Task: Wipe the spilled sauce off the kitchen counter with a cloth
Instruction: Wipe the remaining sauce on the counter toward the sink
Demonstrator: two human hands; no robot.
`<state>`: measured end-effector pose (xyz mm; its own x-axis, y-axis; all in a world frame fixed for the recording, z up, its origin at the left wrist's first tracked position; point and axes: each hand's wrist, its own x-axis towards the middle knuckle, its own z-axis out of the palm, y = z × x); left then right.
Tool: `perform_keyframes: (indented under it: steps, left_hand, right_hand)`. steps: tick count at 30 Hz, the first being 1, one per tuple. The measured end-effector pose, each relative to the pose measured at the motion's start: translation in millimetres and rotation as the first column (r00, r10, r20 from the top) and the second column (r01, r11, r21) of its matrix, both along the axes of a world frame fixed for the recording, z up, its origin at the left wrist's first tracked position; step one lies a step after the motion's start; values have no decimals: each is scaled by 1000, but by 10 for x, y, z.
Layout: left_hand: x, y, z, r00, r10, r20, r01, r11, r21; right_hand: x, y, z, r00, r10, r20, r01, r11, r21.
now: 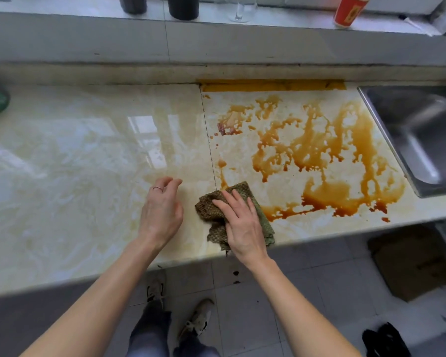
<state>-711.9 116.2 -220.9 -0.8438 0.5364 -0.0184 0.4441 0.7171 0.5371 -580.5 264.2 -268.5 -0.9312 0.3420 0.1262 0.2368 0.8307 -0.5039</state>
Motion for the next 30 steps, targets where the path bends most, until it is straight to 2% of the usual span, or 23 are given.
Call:
perform_keyframes:
  steps: [3, 6, 10, 11, 16, 21, 27, 28, 30]
  left_hand:
    - [32, 40, -5, 1000, -7, 8, 7, 1000, -3]
    - [65, 68, -6, 1000, -17, 14, 17, 1000, -19]
    - [69, 48, -24, 1000, -14, 25, 15, 998, -58]
    - [72, 46, -32, 999, -17, 28, 19, 998, -65]
    - [100, 55, -32, 999, -15, 52, 20, 995, -93]
    - [74, -4, -10, 997, -20, 72, 26, 996, -81]
    - [92, 37, 0, 996, -1, 85, 11, 993, -119]
    - [87, 28, -3, 996, -4, 85, 15, 993, -120]
    - [54, 1, -3, 996, -10, 91, 20, 994, -111]
  right_hand:
    - [84, -175, 11, 991, 126, -39, -127, 991, -39]
    - [256, 0, -27, 964, 262, -56, -262, 965, 8]
    - [185, 167, -4, 998, 37, -55, -39, 999, -32]
    - [180, 98, 16, 998, 29, -51, -32, 998, -48]
    - [257, 109, -48, 956, 290, -45, -289, 957, 15]
    - [108, 308, -6, 996, 51, -67, -53, 998, -28]
    - [146, 15, 0, 951, 308, -9, -308, 951, -28]
    - [96, 101, -16, 946, 323, -2, -323, 946, 4]
    - [-18, 291, -21, 968, 251, -1, -251, 968, 20]
